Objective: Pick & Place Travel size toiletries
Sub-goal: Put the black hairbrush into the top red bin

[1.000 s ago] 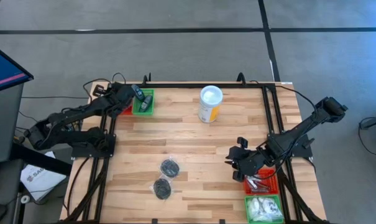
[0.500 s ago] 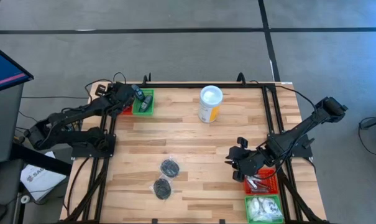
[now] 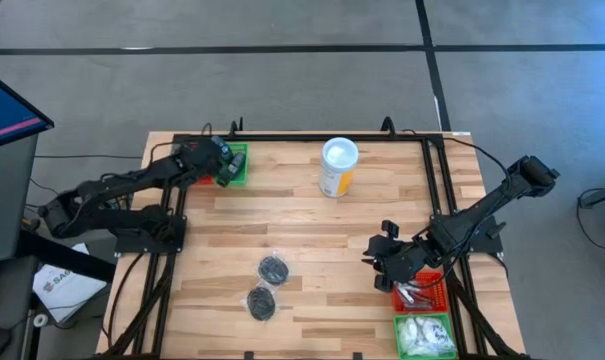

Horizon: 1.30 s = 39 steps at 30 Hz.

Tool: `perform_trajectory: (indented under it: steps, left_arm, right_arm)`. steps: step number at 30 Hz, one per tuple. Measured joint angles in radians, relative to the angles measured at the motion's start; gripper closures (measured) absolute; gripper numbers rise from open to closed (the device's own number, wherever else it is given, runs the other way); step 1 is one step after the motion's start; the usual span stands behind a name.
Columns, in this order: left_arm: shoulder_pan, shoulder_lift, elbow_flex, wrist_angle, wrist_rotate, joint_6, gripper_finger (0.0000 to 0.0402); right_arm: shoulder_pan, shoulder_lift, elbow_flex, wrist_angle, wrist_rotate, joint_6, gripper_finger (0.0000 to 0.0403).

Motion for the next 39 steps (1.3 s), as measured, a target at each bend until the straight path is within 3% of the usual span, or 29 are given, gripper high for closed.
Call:
perform_trajectory:
  steps: [16, 28, 39]
  left_arm:
    - [-0.284, 0.0, 0.0, 0.075, 0.432, -0.074, 0.0302]
    - [-0.526, 0.0, 0.0, 0.103, 0.453, -0.246, 0.0302]
    - [-0.735, 0.0, -0.091, 0.357, 0.452, -0.363, 0.0302]
  right_arm:
    - [0.0, 0.0, 0.0, 0.0, 0.0, 0.0, 0.0331]
    - [0.0, 0.0, 0.0, 0.0, 0.0, 0.0, 0.0331]
    - [0.0, 0.0, 0.0, 0.0, 0.0, 0.0, 0.0331]
